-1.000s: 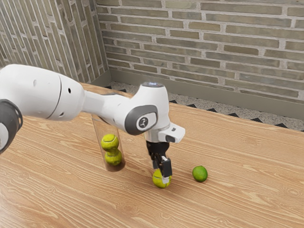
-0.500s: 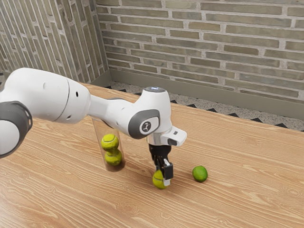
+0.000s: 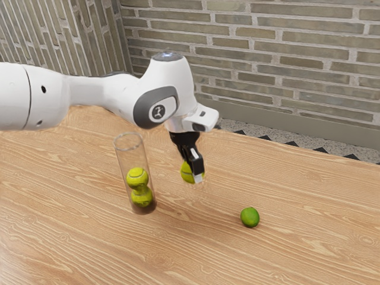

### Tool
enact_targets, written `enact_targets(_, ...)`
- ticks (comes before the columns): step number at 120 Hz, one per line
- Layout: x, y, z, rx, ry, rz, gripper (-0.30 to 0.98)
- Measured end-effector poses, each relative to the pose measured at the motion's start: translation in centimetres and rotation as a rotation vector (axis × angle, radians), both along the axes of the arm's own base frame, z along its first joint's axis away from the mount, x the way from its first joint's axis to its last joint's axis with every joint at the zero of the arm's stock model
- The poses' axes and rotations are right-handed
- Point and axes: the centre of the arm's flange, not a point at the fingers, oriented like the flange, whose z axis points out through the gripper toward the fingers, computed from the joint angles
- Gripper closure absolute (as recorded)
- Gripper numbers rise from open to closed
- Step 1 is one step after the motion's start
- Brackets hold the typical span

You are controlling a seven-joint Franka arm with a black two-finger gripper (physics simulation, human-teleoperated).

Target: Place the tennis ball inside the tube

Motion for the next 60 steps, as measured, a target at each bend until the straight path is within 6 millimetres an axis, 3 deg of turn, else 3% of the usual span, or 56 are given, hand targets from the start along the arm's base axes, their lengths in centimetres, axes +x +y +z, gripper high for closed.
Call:
enact_targets(12, 0.8, 1.9, 6.2, 0.022, -0.079, 0.020, 0.39)
enact_targets(30, -0.1, 5.5, 11.5, 0.073, -0.107, 0.066, 0.38)
enact_targets(47, -1.5, 9.3, 14.2, 0.115, -0.098, 0.125, 0.38)
enact_targets(60, -2.2, 11.8, 14.0, 0.137, -0.062, 0.167, 0.38)
